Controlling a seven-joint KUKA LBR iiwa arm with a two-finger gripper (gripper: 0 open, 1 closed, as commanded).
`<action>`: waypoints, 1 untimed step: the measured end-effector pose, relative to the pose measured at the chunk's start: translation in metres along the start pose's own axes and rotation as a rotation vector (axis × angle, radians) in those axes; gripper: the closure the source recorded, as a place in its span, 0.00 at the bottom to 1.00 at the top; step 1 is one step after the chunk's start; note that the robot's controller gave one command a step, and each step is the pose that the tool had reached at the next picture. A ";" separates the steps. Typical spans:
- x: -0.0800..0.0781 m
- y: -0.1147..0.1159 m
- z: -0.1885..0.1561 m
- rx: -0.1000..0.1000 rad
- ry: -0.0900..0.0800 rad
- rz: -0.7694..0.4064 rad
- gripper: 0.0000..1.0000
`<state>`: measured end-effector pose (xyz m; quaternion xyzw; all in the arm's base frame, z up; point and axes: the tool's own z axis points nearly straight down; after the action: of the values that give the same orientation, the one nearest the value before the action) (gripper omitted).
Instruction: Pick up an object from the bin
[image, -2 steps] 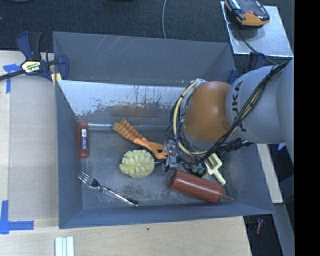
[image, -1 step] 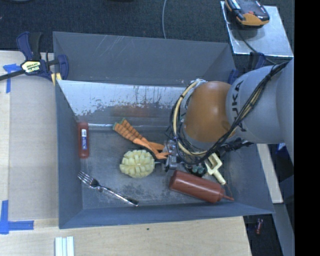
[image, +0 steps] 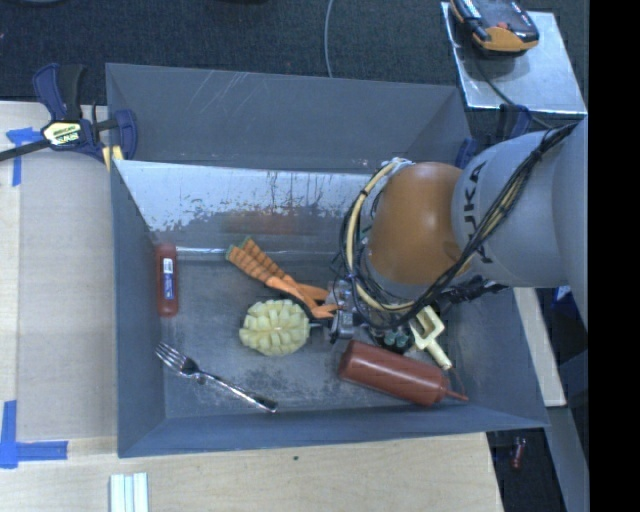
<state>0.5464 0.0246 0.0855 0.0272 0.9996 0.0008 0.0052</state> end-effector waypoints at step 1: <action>-0.004 -0.005 -0.090 0.000 -0.002 -0.043 1.00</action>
Offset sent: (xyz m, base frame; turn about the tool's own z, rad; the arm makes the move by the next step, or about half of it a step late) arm 0.0000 0.0000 0.0000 0.0000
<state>0.5493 0.0189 0.1750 0.0055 1.0000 0.0006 0.0062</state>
